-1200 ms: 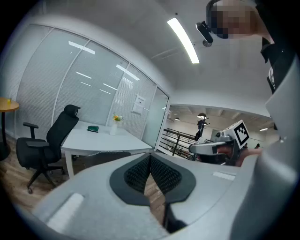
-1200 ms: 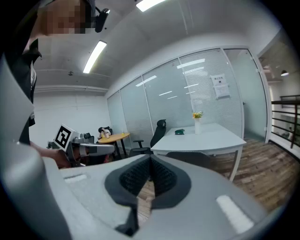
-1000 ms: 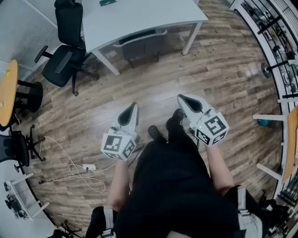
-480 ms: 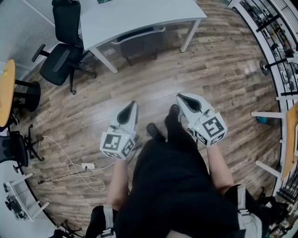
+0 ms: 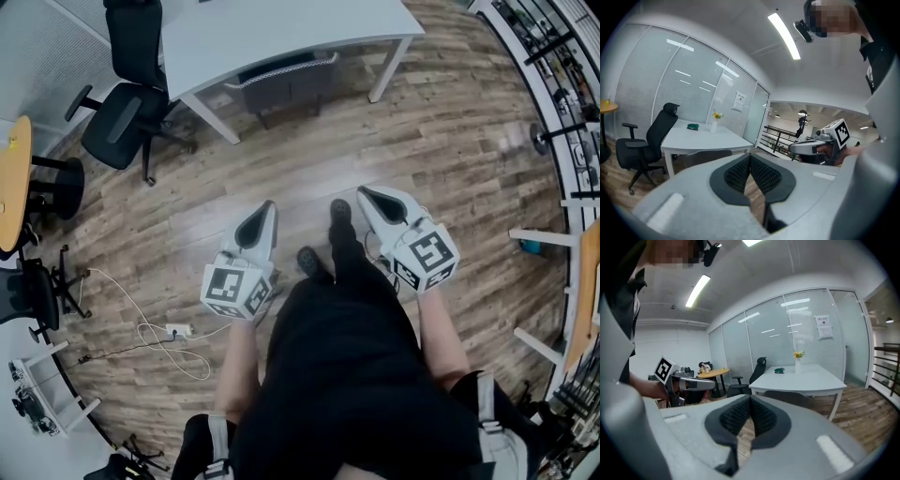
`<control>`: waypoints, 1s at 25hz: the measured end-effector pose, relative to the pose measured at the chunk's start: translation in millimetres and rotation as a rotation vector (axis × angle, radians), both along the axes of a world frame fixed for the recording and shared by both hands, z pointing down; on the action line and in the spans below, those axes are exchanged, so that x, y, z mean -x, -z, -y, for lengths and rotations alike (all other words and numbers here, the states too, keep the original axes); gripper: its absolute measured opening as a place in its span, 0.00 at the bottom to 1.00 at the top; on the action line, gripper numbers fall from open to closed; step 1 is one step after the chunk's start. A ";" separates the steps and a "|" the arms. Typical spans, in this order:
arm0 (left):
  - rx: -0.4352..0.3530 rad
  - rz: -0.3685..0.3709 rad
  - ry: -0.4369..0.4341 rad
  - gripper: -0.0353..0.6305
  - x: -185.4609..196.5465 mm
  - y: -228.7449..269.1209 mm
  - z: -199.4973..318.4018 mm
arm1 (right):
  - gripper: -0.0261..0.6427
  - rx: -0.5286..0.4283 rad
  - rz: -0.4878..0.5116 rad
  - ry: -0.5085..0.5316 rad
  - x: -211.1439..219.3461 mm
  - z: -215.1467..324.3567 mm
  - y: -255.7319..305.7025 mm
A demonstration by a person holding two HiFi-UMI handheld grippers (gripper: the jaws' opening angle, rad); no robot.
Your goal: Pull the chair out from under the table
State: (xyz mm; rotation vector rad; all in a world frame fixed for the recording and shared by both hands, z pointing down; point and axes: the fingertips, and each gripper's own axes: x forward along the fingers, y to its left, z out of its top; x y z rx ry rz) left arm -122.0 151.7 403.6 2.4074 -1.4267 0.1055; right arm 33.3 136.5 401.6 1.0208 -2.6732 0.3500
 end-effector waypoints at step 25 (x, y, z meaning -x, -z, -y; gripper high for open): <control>0.032 0.065 0.042 0.07 -57.6 5.7 148.0 | 0.04 0.123 0.003 0.103 -39.8 159.1 -33.3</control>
